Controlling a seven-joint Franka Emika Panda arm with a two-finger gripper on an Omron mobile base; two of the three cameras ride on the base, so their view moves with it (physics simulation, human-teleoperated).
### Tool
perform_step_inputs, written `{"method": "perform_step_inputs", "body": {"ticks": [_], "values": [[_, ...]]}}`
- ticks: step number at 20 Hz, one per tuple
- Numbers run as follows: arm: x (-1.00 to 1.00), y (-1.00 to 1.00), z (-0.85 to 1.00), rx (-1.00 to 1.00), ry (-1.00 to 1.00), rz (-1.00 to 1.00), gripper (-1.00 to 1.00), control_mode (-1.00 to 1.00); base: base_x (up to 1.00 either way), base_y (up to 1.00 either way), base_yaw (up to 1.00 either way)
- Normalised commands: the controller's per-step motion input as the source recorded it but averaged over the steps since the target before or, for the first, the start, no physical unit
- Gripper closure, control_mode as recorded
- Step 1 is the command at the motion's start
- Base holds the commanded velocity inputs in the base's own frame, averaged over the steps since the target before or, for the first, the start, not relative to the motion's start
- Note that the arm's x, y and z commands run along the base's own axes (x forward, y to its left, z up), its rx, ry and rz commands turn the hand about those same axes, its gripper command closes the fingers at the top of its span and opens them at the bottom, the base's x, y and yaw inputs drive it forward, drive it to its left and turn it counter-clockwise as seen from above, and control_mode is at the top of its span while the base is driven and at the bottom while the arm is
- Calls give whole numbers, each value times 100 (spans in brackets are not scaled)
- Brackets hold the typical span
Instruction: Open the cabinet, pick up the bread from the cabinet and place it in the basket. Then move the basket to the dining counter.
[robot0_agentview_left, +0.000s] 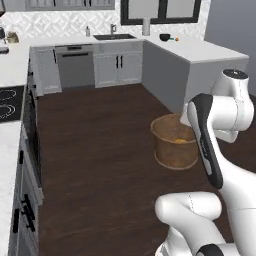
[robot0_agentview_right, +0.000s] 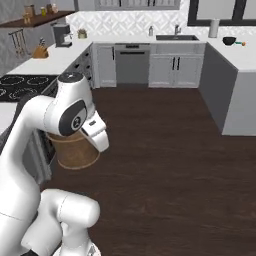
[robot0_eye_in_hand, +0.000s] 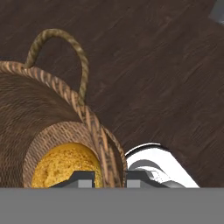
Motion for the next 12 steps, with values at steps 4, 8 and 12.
{"method": "perform_step_inputs", "body": {"ticks": [4, 8, 12], "values": [[0, 0, 0, 0, 0, 0, 100, 100, 8, -71, -58], [0, 0, 0, 0, 0, 0, 100, 100, 25, -70, -7], [0, 0, 0, 0, 0, 0, 100, 100, 49, -79, 1]]}}
